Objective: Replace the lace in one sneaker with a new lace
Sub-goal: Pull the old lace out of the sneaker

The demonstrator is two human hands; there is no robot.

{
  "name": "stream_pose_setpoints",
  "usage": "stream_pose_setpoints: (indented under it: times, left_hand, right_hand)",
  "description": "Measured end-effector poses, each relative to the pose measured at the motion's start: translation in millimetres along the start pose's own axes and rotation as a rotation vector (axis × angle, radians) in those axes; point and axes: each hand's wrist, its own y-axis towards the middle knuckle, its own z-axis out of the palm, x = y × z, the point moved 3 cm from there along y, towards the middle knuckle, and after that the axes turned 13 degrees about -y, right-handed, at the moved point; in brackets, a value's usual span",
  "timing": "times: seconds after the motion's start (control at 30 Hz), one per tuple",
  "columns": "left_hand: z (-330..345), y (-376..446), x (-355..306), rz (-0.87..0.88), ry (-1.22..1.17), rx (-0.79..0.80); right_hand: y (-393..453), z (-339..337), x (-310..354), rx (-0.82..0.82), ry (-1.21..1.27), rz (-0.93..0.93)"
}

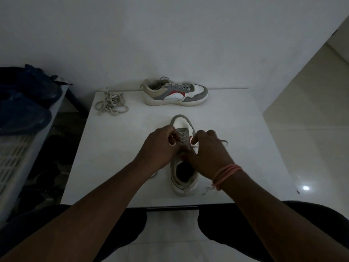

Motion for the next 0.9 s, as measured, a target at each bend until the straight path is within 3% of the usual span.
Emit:
stream_pose_setpoints:
  times: [0.13,0.3,0.43,0.6,0.67,0.77,0.8,0.83,0.9]
  left_hand:
    - [2.7,0.0,5.1,0.059,0.048,0.011]
    - [-4.6,-0.2,8.7,0.044,0.184,0.089]
    - [12.3,-14.1,3.3,0.249,0.427,0.038]
    - [16.3,-16.9,-2.6,0.448,0.509,-0.100]
    - [16.6,-14.1,-2.8,0.390,0.428,-0.153]
    - [-14.4,7.0,17.7,-0.013,0.154,-0.328]
    - [-25.0,13.5,26.1,-0.114,0.127,-0.322]
    - [-31.2,16.8,30.6,-0.155,0.109,-0.294]
    - [-30.2,15.9,24.1,-0.049,0.067,-0.268]
  right_hand:
    - [7.8,5.2,0.4,-0.044,0.011,0.017]
    - [18.6,1.8,-20.7,0.023,0.126,0.137]
    - [16.5,4.4,-17.0,-0.003,0.086,0.094]
    - [18.8,5.6,-16.0,0.011,0.052,0.075]
    - [17.2,6.1,-15.1,0.005,0.035,0.062]
    - [17.5,4.4,-17.4,0.027,0.086,0.061]
    - [17.8,4.7,-18.0,0.034,0.110,0.060]
    - [17.6,5.2,-18.1,0.034,0.116,0.062]
    - [18.3,7.1,-15.9,0.021,0.077,0.050]
